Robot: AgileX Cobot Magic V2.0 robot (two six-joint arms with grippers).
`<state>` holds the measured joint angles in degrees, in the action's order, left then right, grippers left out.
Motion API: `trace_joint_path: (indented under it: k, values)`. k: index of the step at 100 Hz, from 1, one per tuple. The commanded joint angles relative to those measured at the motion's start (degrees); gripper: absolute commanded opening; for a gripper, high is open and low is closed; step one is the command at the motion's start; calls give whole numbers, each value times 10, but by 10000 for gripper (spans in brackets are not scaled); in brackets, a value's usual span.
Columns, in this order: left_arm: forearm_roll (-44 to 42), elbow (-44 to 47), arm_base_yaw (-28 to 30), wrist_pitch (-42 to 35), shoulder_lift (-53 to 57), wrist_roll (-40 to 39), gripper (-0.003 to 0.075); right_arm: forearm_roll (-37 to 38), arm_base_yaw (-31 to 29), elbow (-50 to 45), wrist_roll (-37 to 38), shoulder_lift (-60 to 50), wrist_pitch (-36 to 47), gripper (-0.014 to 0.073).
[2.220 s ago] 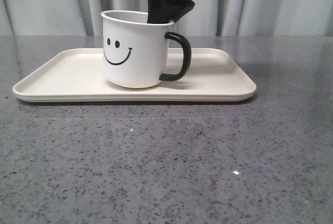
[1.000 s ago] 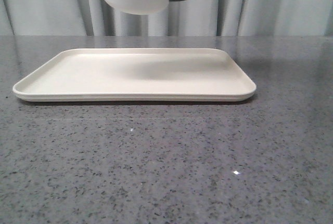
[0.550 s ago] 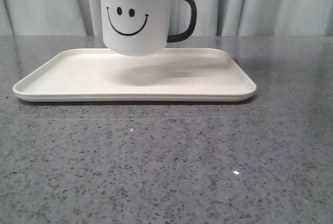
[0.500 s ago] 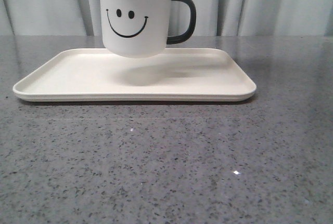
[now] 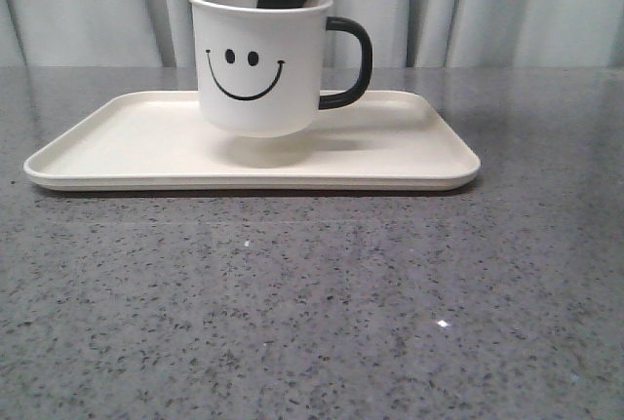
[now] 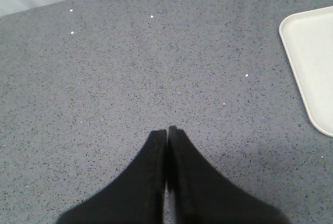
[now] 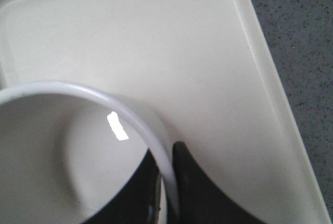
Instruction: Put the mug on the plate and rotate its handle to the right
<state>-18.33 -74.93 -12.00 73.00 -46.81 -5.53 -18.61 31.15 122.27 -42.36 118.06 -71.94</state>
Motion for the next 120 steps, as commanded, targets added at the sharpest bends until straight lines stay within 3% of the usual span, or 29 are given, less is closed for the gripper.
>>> trace_joint_path:
  k: [1, 120]
  values:
    - [-7, -12, 2, -22, 1, -7, -20, -15, 0, 13, -8, -34, -46, -118]
    - [-7, -12, 2, -13, 1, -7, -20, -18, 0, 11, -7, -6, -46, -118]
